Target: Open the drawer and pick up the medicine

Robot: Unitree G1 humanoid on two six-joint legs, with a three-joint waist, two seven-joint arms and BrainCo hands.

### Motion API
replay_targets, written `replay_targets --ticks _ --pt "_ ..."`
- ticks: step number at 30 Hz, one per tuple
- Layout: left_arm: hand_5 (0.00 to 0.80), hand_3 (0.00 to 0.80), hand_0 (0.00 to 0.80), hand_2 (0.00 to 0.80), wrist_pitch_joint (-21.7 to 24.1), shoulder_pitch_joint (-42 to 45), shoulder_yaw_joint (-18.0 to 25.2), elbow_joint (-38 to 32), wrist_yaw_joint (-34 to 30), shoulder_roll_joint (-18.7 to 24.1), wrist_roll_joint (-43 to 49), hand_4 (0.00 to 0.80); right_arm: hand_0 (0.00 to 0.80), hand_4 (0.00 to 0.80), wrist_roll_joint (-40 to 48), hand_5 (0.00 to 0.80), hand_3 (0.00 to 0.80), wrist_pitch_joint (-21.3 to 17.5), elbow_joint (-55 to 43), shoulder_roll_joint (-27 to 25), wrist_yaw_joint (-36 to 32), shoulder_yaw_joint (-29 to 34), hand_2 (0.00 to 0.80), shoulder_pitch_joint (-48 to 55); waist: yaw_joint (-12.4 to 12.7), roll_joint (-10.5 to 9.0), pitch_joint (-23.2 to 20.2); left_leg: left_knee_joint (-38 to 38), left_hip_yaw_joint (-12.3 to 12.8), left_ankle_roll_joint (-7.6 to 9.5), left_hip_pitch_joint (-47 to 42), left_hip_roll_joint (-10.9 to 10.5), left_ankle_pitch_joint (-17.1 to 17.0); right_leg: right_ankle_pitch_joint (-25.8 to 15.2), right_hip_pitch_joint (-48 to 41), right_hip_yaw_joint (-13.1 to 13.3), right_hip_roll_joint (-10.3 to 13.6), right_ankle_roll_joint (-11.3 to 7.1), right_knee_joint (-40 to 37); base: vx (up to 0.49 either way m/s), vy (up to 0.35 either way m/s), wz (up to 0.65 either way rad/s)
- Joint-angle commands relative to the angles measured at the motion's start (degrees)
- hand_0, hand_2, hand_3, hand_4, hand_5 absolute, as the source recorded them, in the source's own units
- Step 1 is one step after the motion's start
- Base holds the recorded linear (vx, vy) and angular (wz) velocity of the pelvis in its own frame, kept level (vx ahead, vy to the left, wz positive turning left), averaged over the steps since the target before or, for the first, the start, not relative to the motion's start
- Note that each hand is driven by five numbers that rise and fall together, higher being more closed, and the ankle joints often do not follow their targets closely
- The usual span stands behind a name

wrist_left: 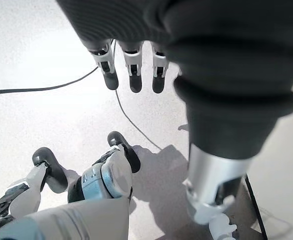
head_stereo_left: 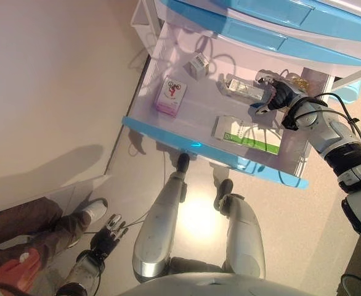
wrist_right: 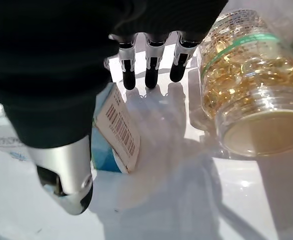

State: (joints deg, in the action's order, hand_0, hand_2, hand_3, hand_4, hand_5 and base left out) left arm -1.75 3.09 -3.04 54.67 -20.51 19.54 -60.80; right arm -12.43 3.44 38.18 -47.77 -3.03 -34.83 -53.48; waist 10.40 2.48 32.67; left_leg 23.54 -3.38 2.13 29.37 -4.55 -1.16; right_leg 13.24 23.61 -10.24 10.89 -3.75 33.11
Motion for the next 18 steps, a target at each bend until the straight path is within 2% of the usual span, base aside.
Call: replay_targets --ticks 1,2,11,12,13,18 --pt "0.000 0.000 0.000 0.000 -0.26 2.92 -2.96 -1.84 -0.35 -0.18 0.20 0.000 0.562 0.562 0.00 0.562 0.562 -0.27 4.31 -0.66 -0.05 -3.00 0.562 -4.36 1.32 3.30 -2.88 -2.30 2.96 3.28 -3.77 -0.64 6.98 -4.43 4.09 -1.08 -2.78 2.82 1.66 -0.069 0.019 0.05" --pt "0.000 0.000 0.000 0.000 -0.24 2.91 -3.16 -1.96 -0.33 -0.23 0.19 0.000 0.800 0.800 -0.26 0.800 0.800 -0.24 4.64 -0.48 -0.25 -3.09 0.800 -4.40 1.35 3.37 -2.88 -2.28 2.89 3.28 -3.76 -0.69 6.96 -4.35 4.09 -1.07 -2.80 2.88 1.65 -0.069 0.020 0.06" --pt "0.000 0.000 0.000 0.000 -0.31 3.16 -3.44 -2.17 -0.17 -0.59 0.24 0.000 0.800 0.800 -1.46 0.800 0.800 -1.30 6.05 -0.26 -0.83 -3.21 0.800 -4.65 1.56 3.51 -2.88 -2.38 2.78 3.17 -4.01 -0.78 6.68 -4.21 3.70 -1.17 -2.72 3.01 1.47 0.006 0.005 0.04" --pt "0.000 0.000 0.000 0.000 -0.25 3.63 -3.60 -2.12 -0.16 -0.62 0.16 0.000 0.800 0.800 -1.60 0.800 0.800 -1.22 5.91 -0.11 -0.86 -3.29 0.800 -4.20 1.45 3.36 -2.88 -1.92 2.65 2.96 -4.95 -1.06 8.15 -2.68 3.01 -0.55 -2.56 2.47 2.31 0.000 0.000 0.00" --pt "0.000 0.000 0.000 0.000 -0.30 3.28 -3.44 -2.26 -0.05 -0.67 0.12 0.000 0.800 0.800 -1.68 0.800 0.800 -1.30 5.69 -0.33 -0.95 -3.14 0.800 -4.42 1.46 3.54 -2.88 -2.44 2.84 3.13 -4.08 -0.75 6.60 -4.15 3.67 -1.13 -2.72 3.04 1.49 0.000 0.016 -0.04" --pt "0.000 0.000 0.000 0.000 -0.49 3.30 -3.36 -2.65 -0.17 -0.69 0.15 0.000 0.800 0.800 -2.25 0.800 0.800 -2.25 4.99 -0.49 -1.44 -3.08 0.800 -3.97 1.30 3.59 -2.88 -2.65 2.97 3.09 -4.16 -0.69 6.37 -4.21 3.73 -1.01 -2.73 3.00 1.46 -0.014 0.004 -0.01"
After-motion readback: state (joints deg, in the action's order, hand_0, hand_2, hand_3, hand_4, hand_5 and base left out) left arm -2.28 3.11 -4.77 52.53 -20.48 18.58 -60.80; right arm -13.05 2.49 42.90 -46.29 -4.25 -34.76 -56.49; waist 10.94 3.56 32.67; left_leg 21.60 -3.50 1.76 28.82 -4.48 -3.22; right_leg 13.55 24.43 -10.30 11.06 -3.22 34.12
